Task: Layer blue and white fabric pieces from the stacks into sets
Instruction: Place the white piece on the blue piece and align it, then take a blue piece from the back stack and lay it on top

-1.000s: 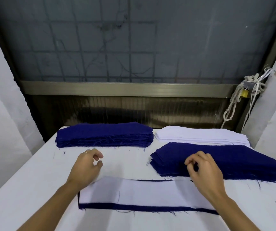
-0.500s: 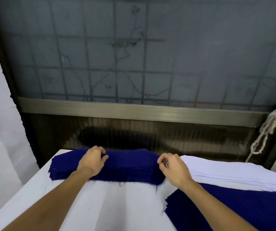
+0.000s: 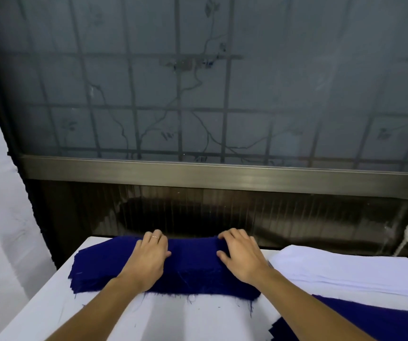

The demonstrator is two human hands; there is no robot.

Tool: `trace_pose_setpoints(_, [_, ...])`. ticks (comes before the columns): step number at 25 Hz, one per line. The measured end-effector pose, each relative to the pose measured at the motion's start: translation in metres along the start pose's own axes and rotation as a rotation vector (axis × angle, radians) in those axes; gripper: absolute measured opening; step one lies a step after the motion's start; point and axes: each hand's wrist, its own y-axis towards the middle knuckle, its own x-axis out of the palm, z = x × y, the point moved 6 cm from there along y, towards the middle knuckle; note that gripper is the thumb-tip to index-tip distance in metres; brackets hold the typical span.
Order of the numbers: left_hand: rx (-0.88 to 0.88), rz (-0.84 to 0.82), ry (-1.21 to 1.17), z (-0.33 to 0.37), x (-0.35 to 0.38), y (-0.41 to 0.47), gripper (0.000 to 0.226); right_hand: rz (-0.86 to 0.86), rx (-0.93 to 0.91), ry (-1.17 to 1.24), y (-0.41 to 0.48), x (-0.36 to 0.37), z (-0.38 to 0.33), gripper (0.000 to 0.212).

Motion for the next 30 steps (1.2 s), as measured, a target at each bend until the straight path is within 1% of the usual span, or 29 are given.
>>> trace_pose_setpoints(1, [0.029, -0.011, -0.040, 0.001, 0.000, 0.000, 0.021, -0.024, -0.025, 0.004, 0.005, 0.002, -0.005, 0.047])
trace_pose_setpoints(3, [-0.001, -0.041, -0.196, -0.002, -0.003, 0.001, 0.005, -0.063, -0.060, 0.010, 0.011, 0.007, -0.014, 0.050])
trace_pose_setpoints(5, [-0.069, -0.043, -0.332, -0.007, -0.005, 0.001, 0.014, -0.081, -0.070, 0.021, 0.013, 0.011, -0.021, 0.046])
trace_pose_setpoints(7, [-0.101, -0.024, -0.369, -0.009, -0.003, 0.002, 0.027, -0.072, -0.073, 0.019, 0.012, 0.015, -0.022, 0.042])
trace_pose_setpoints(8, [-0.091, -0.008, -0.350, -0.009, -0.003, 0.003, 0.029, -0.061, -0.079, 0.015, 0.012, 0.015, -0.022, 0.041])
trace_pose_setpoints(11, [-0.015, -0.022, -0.293, -0.004, -0.008, 0.006, 0.017, -0.049, -0.094, 0.031, 0.014, 0.014, -0.021, 0.042])
trace_pose_setpoints(14, [0.027, -0.086, -0.294, -0.003, -0.007, 0.011, 0.023, -0.065, -0.089, 0.066, 0.019, 0.013, -0.022, 0.045])
trace_pose_setpoints(16, [0.017, -0.119, -0.318, 0.000, -0.004, 0.015, 0.025, -0.050, -0.080, 0.094, 0.022, 0.010, -0.024, 0.045])
trace_pose_setpoints(18, [0.008, -0.143, -0.336, 0.002, -0.005, 0.020, 0.028, -0.041, -0.070, 0.151, 0.023, 0.008, -0.025, 0.040])
trace_pose_setpoints(20, [0.037, -0.173, -0.281, 0.004, -0.007, 0.025, 0.030, -0.047, -0.053, 0.200, 0.022, 0.006, -0.024, 0.034])
trace_pose_setpoints(23, [0.083, -0.227, -0.168, 0.001, -0.014, 0.029, 0.015, -0.036, -0.035, 0.168, 0.017, -0.001, -0.014, 0.023])
trace_pose_setpoints(24, [0.086, -0.235, -0.166, -0.002, -0.016, 0.029, 0.016, -0.035, -0.025, 0.155, 0.015, -0.004, -0.009, 0.022])
trace_pose_setpoints(27, [0.072, -0.239, -0.167, -0.016, -0.025, 0.023, 0.019, -0.041, 0.050, 0.189, 0.007, -0.012, 0.010, 0.015])
trace_pose_setpoints(30, [-0.003, -0.185, -0.137, -0.041, -0.042, 0.012, 0.019, -0.031, 0.131, 0.317, -0.002, -0.020, 0.029, 0.007])
